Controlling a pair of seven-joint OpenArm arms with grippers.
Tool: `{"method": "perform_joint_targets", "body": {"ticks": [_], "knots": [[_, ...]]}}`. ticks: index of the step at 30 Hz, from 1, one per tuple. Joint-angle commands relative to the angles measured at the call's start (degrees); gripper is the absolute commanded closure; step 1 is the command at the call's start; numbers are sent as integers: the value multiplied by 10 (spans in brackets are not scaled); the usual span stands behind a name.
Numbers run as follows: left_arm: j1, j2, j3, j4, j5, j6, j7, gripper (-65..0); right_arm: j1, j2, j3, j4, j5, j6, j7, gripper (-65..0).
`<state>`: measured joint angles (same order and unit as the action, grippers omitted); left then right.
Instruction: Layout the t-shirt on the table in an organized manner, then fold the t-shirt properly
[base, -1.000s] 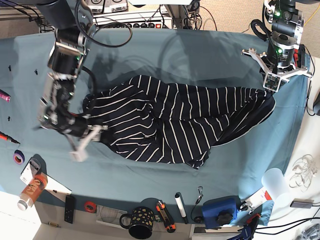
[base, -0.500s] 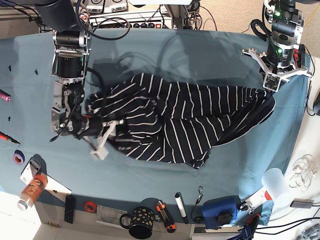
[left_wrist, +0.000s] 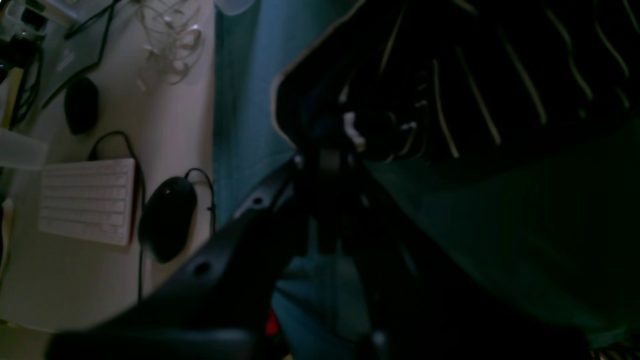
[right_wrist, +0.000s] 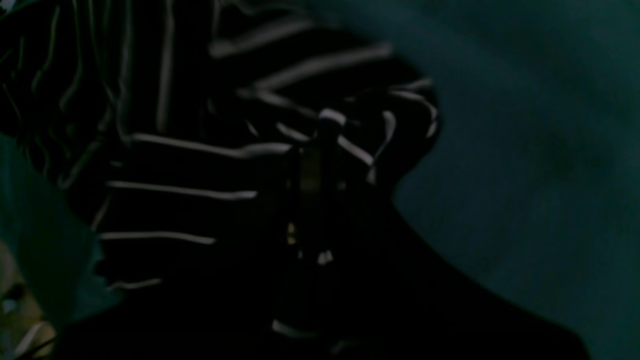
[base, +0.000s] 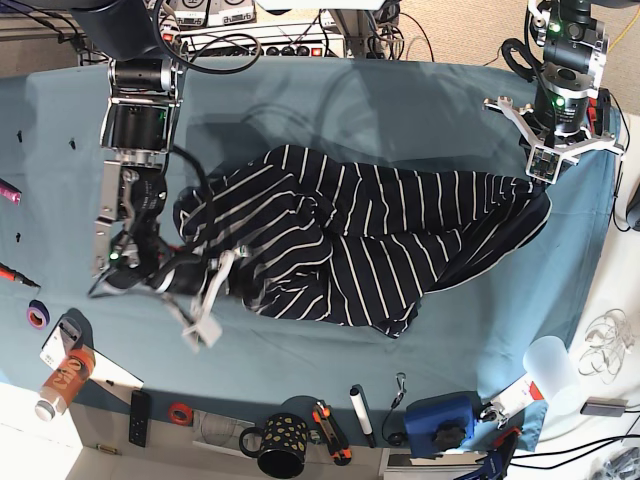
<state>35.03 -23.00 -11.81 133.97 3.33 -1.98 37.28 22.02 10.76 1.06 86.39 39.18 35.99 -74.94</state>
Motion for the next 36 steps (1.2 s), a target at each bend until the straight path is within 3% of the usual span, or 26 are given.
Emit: {"method": "perform_joint_targets", "body": {"ticks": [1, 7, 19, 26, 30, 36], "knots": [[1, -5, -3, 10, 4, 6, -13, 0, 16, 2, 2, 28, 13, 2, 14, 0], [1, -5, -3, 10, 4, 6, -13, 0, 6, 3, 8, 94, -2, 2, 12, 0], [1, -5, -3, 10, 4, 6, -13, 0, -24, 3, 65, 94, 65, 4, -27, 0], [1, -5, -3, 10, 4, 6, -13, 0, -87, 3, 174, 119, 67, 3, -39, 0], [1, -5, -3, 10, 4, 6, -13, 0, -136, 3, 253, 130, 124, 9, -47, 0], [1, -5, -3, 10, 4, 6, -13, 0, -197, 3, 269, 130, 166, 40, -51, 0]]}}
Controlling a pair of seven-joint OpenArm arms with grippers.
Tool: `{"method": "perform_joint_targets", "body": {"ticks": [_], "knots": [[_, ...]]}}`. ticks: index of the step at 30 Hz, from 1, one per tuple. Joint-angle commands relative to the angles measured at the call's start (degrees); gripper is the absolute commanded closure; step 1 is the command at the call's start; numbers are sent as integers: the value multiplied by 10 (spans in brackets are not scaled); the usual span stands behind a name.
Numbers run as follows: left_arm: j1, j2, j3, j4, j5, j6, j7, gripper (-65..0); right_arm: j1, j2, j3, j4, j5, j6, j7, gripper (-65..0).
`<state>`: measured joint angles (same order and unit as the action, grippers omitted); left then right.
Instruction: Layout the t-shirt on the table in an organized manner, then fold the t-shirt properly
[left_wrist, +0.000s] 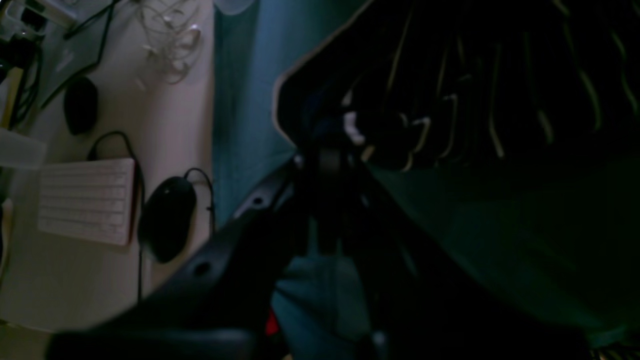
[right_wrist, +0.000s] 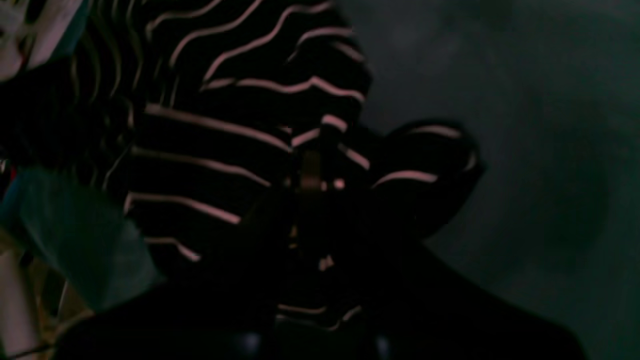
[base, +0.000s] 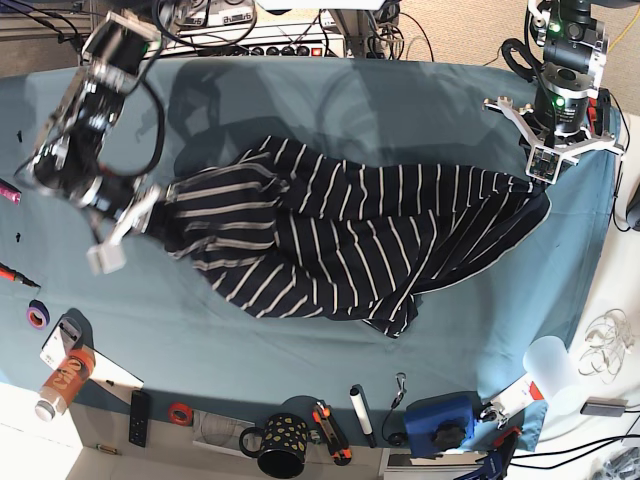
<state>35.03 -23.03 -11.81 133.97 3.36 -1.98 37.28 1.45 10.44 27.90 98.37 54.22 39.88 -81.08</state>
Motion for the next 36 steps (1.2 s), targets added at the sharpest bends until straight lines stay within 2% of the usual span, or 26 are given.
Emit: {"method": "perform_joint_targets", "body": {"ticks": [1, 4, 5, 8, 13, 15, 16, 18, 29, 36], "knots": [[1, -5, -3, 10, 4, 6, -13, 0, 1, 7, -1, 10, 17, 1, 11, -23], [1, -5, -3, 10, 4, 6, -13, 0, -24, 7, -6, 10, 17, 1, 11, -195], [1, -5, -3, 10, 4, 6, -13, 0, -30, 7, -7, 10, 19, 1, 11, -219], [1, -5, -3, 10, 4, 6, -13, 0, -40, 7, -8, 10, 42, 1, 11, -219], [1, -5, -3, 10, 4, 6, -13, 0, -40, 7, -8, 11, 115, 1, 11, -218], [1, -5, -3, 10, 4, 6, -13, 0, -40, 7, -8, 11, 138, 1, 11, -196], [1, -5, -3, 10, 4, 6, -13, 0, -40, 7, -8, 11, 147, 1, 11, -149], [1, -5, -3, 10, 4, 6, -13, 0, -40, 7, -8, 15, 152, 1, 11, -8], [1, -5, -3, 10, 4, 6, -13, 0, -40, 7, -8, 147, 153, 1, 11, 0], [1, -5, -3, 10, 4, 6, -13, 0, -70, 7, -9, 152, 195, 1, 11, 0]]}}
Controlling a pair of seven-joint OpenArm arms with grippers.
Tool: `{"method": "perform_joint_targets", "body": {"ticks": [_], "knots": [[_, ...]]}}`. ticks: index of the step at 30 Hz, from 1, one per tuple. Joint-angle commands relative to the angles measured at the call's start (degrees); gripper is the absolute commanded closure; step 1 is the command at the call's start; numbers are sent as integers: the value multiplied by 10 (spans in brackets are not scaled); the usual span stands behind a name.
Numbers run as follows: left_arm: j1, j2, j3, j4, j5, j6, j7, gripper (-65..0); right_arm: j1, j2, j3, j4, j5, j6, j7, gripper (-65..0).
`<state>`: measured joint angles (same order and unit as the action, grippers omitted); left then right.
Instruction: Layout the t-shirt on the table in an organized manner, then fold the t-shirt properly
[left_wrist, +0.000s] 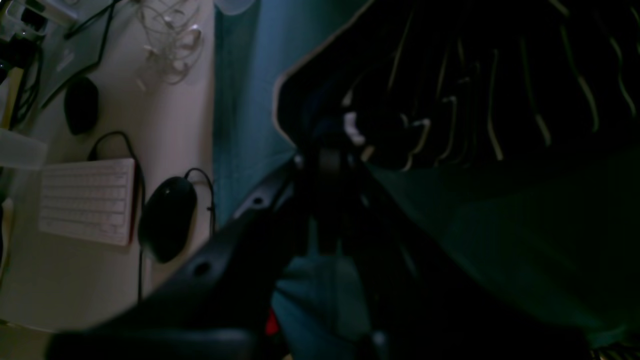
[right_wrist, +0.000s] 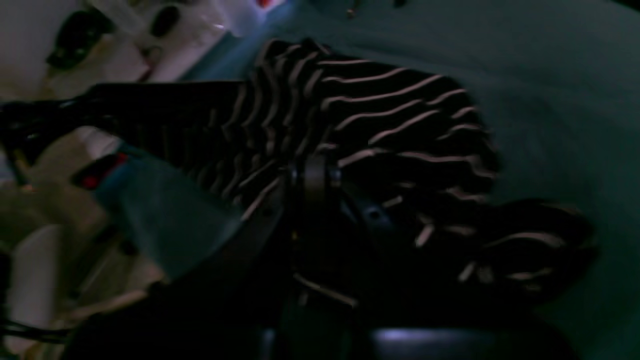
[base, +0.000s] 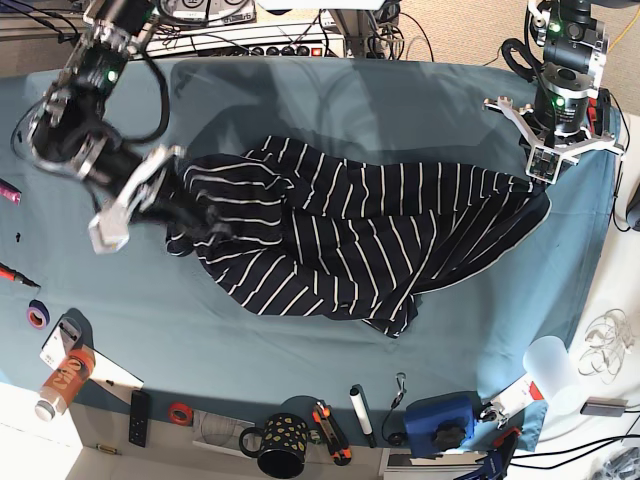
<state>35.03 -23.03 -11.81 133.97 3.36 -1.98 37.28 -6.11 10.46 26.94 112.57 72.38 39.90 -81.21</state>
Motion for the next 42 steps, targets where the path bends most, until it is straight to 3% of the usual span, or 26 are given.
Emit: {"method": "perform_joint_targets", "body": {"ticks": [1, 6, 12, 17, 20, 24, 30, 33, 37, 42], "knots": [[1, -5, -3, 10, 4, 6, -13, 0, -2, 7, 1, 10, 13, 1, 12, 0], [1, -5, -3, 10, 4, 6, -13, 0, -42, 7, 1, 10, -19, 1, 12, 0], [1, 5, -3, 10, 4, 6, -13, 0, -53, 7, 1, 9, -148, 1, 12, 0], [1, 42, -3, 10, -26, 6, -13, 0, -53, 7, 1, 9, -219, 1, 12, 0], [1, 68, -3, 10, -76, 6, -13, 0, -53, 7, 1, 9, -224, 1, 12, 0], [1, 88, -3, 10, -82, 6, -13, 0, -51, 7, 1, 9, -216, 1, 16, 0], [-6, 87, -4, 10, 28, 15, -12, 0, -38, 7, 1, 10, -210, 1, 146, 0], [-8, 87, -4, 10, 52, 39, -13, 0, 3, 6, 1, 10, -194, 1, 132, 0], [-7, 87, -4, 10, 34, 38, -12, 0, 61, 7, 1, 10, -200, 1, 126, 0], [-7, 87, -4, 10, -13, 34, -13, 0, 90, 7, 2, 9, -260, 1, 153, 0]]}}
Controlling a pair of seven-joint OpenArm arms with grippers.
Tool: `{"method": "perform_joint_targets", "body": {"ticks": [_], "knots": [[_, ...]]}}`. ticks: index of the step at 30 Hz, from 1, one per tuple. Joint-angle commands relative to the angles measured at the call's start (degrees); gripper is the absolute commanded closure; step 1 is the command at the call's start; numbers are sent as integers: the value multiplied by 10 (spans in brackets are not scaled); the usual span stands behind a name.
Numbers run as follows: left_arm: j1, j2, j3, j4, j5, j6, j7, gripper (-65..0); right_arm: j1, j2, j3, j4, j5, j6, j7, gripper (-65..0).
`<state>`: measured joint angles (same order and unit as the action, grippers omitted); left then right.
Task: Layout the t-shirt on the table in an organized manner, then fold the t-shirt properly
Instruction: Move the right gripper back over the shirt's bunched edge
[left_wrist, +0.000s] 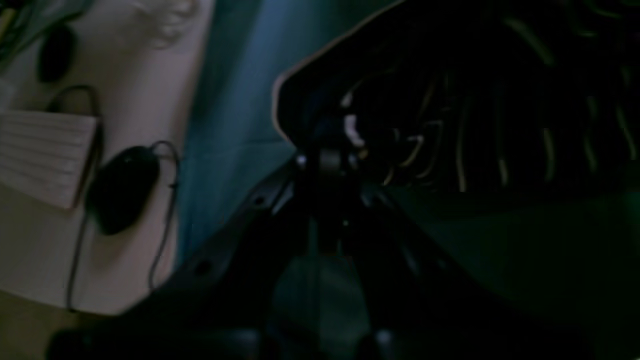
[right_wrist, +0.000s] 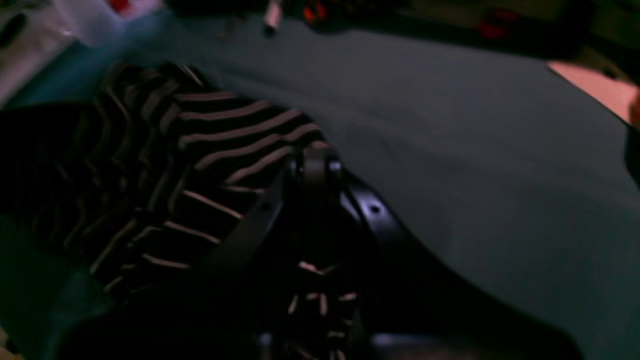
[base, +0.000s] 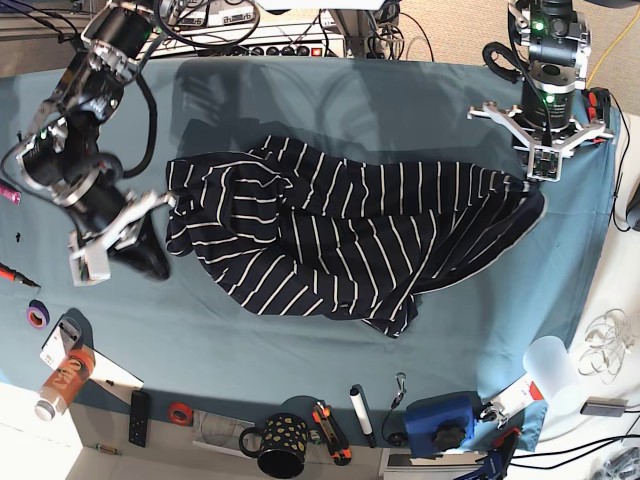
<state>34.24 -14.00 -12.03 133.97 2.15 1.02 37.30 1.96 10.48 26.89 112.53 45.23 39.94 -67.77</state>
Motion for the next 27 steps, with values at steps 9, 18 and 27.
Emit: {"method": "perform_joint_targets", "body": {"ticks": [9, 18, 27], "knots": [[0, -3, -2, 10, -3, 4, -13, 0, -40, 17, 1, 10, 22, 1, -51, -208], [0, -3, -2, 10, -10, 4, -13, 0, -110, 95, 67, 11, 91, 1, -122, -216], [0, -3, -1, 10, -9, 4, -13, 0, -147, 122, 170, 10, 58, 1, -122, -215]]}}
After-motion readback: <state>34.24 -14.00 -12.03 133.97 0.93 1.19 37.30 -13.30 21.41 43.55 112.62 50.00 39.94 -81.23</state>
